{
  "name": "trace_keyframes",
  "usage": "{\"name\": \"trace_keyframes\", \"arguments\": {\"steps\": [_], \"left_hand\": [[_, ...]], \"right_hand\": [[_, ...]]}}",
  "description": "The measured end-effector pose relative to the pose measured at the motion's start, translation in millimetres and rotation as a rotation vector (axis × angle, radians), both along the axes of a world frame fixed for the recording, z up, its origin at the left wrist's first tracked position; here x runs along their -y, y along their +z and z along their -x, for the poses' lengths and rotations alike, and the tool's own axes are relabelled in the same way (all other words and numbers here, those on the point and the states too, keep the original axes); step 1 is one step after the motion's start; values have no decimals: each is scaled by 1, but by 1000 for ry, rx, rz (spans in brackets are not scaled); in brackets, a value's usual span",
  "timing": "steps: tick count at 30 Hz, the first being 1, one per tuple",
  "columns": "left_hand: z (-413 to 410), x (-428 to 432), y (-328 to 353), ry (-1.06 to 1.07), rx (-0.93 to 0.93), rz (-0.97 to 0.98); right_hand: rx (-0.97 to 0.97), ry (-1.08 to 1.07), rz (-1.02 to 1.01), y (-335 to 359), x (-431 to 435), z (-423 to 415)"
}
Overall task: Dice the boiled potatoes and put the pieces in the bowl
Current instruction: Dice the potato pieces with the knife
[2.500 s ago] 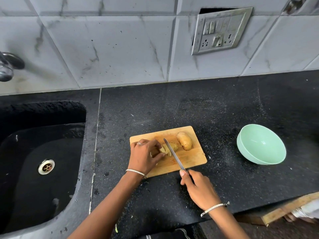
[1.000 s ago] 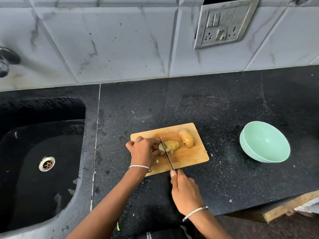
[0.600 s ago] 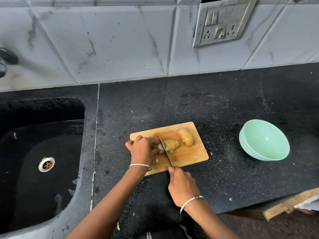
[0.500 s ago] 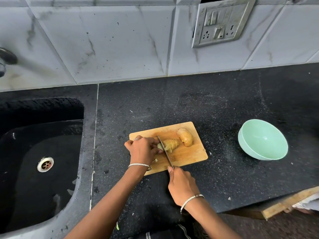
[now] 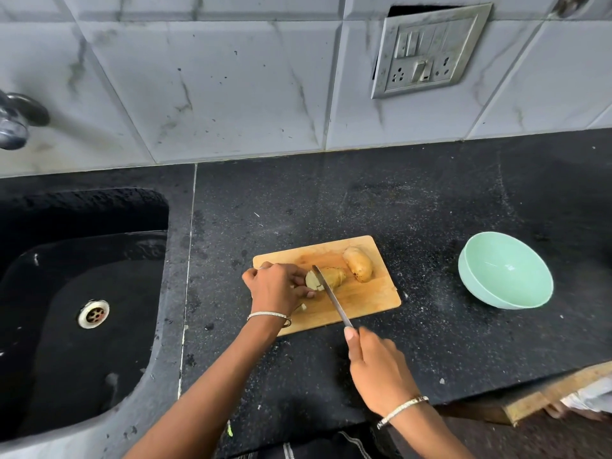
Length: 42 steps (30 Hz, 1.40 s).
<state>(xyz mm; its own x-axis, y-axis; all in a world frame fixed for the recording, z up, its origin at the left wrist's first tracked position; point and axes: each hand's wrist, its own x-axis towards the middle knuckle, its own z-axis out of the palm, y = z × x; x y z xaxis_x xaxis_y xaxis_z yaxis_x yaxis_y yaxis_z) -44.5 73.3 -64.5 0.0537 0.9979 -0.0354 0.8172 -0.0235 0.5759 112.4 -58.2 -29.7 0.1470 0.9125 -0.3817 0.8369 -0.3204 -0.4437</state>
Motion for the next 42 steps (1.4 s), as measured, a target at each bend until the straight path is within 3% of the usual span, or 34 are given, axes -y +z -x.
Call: {"name": "trace_keyframes", "arguments": {"steps": [15,34,37,42], "left_hand": [[1,0,-2,11,-82,-41],[5,-5,0,12,-141,-44],[5,-3,5,-16,-230,-62],[1,-5,13,-82,-220,-19]], "right_hand": [[55,11,-37,-11,-10,29],[-69,16,161,-1,-6,2],[-61,1,125,3,-4,-9],[-82,-20,49,9,-9,-12]]}}
